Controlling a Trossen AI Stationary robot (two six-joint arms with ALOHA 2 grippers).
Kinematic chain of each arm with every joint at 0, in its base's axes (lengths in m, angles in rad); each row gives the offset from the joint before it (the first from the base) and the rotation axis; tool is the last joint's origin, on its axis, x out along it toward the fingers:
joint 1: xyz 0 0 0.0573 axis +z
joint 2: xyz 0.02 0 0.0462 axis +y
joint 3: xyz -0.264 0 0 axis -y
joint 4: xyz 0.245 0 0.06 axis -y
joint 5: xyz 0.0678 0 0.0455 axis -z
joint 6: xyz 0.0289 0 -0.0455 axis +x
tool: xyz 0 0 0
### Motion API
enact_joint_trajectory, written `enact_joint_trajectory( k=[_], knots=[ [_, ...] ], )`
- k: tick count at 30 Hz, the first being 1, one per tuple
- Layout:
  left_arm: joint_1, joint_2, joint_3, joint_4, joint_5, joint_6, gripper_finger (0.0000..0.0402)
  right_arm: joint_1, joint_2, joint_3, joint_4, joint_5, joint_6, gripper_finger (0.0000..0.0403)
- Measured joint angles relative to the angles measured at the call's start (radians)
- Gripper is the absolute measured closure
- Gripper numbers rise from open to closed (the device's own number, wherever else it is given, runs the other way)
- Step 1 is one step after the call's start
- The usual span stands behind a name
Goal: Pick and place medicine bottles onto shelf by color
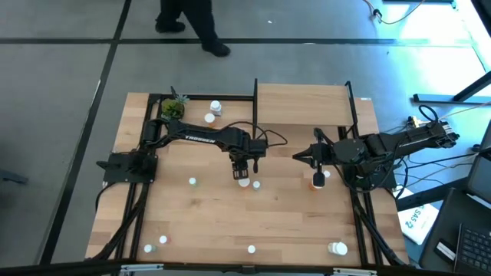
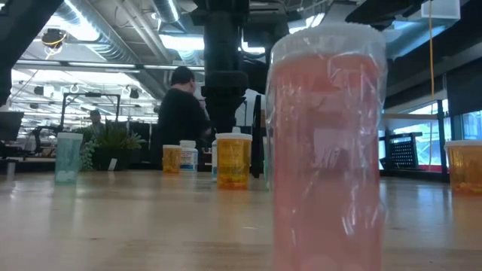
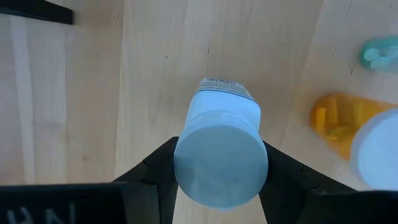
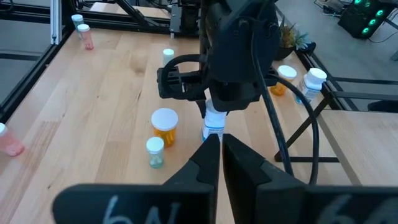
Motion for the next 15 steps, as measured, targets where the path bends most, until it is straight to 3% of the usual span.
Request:
enact_joint_trajectory(
  k=[15],
  knots=[
    [0.0, 0.0, 0.0, 0.015, 0.008, 0.002, 0.0148, 0.0, 0.0, 0.0, 0.0, 0.0, 0.0, 0.0379]
  ],
)
